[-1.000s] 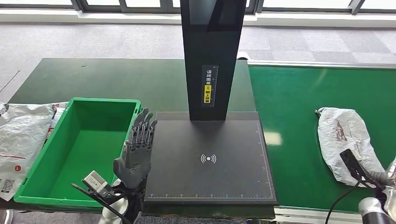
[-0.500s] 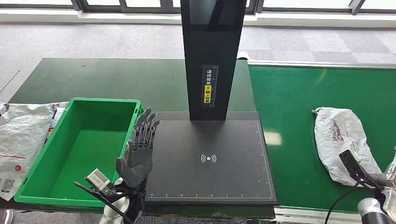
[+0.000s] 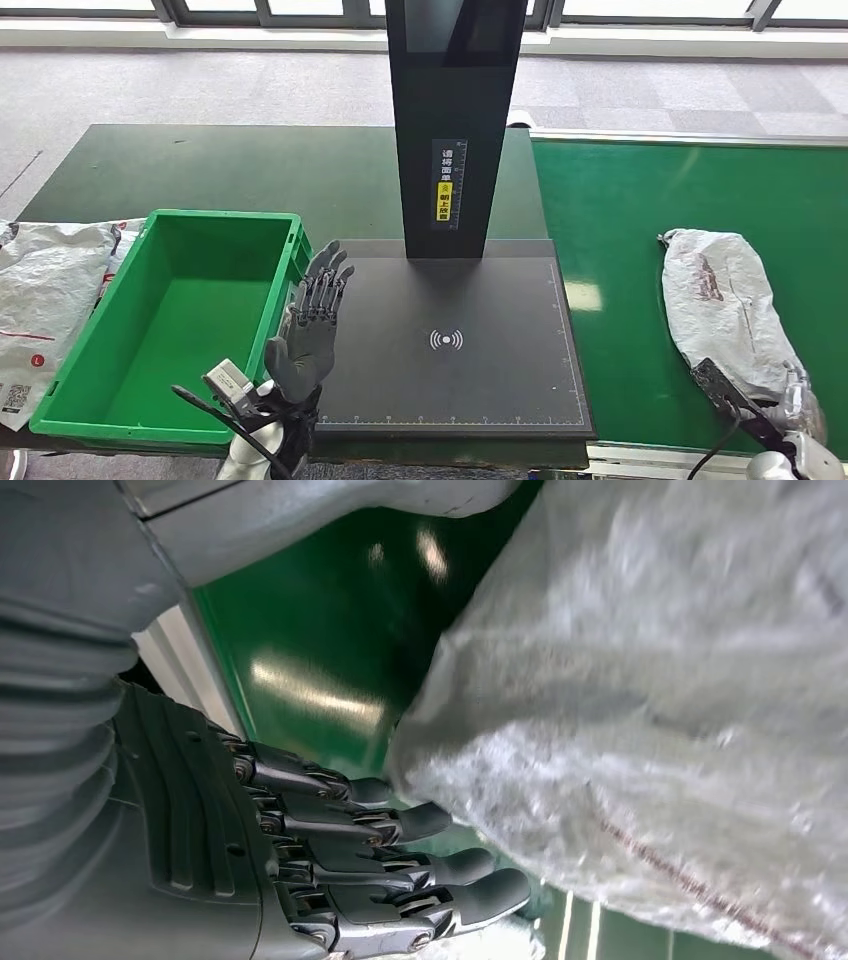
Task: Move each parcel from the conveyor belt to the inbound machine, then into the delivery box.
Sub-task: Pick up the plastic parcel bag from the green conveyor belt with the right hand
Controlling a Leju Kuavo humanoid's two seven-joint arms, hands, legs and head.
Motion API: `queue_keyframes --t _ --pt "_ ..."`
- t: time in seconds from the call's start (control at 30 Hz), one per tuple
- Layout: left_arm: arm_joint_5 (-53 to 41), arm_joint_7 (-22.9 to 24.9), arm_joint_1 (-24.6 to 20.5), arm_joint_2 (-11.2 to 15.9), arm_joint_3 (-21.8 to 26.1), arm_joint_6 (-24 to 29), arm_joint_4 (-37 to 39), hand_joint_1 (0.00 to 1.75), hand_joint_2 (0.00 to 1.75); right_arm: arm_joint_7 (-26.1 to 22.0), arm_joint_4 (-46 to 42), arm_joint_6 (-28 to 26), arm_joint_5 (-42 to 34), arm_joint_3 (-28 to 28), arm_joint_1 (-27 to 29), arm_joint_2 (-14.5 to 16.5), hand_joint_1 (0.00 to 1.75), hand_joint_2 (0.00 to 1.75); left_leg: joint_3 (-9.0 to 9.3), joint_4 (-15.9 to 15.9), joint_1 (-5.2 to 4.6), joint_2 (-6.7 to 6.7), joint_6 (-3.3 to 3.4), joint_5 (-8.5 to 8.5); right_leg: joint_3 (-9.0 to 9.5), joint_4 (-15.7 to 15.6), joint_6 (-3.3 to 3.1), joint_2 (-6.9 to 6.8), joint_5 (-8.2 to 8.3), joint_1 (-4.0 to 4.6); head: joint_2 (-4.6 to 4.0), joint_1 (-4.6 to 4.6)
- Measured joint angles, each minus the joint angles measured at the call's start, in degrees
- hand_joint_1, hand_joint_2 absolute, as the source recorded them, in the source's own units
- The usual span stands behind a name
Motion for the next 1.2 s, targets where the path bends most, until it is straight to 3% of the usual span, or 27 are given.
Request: queue_keyframes --t 0.37,1.07,1.1,1.2 --pt "-0.61 0.00 -0.41 0.00 0.00 -0.35 1.51 0.00 0.00 -2.25 0.07 0.89 -0.61 0.39 -0.09 3.08 0.00 1.75 0.03 0.00 0.01 0.04 0.00 0.00 0.01 0.00 0.00 0.02 0.00 0.01 0.00 0.00" --pt "-0.64 0.00 -0.45 0.00 0.00 -0.38 1.83 0.00 0.00 -2.45 0.07 1.02 -0.76 0.40 -0.14 4.37 0.00 1.75 0.05 0.01 0.00 0.04 0.00 0.01 0.05 -0.01 0.02 0.02 0.03 0.00 0.00 0.00" --pt "-0.64 0.00 -0.46 0.00 0.00 -0.38 1.83 0.00 0.00 -2.53 0.07 1.02 -0.78 0.41 -0.14 4.43 0.14 1.75 0.05 0.01 0.00 0.04 0.00 0.01 0.05 -0.01 0.03 0.02 0.03 0.00 0.00 0.00" --pt "-0.67 0.00 -0.48 0.00 0.00 -0.39 1.87 0.00 0.00 -3.36 0.07 1.07 -0.81 0.45 -0.15 4.68 1.45 1.75 0.05 0.01 0.00 0.03 0.00 0.01 0.06 -0.01 0.03 0.01 0.03 0.00 0.00 0.00"
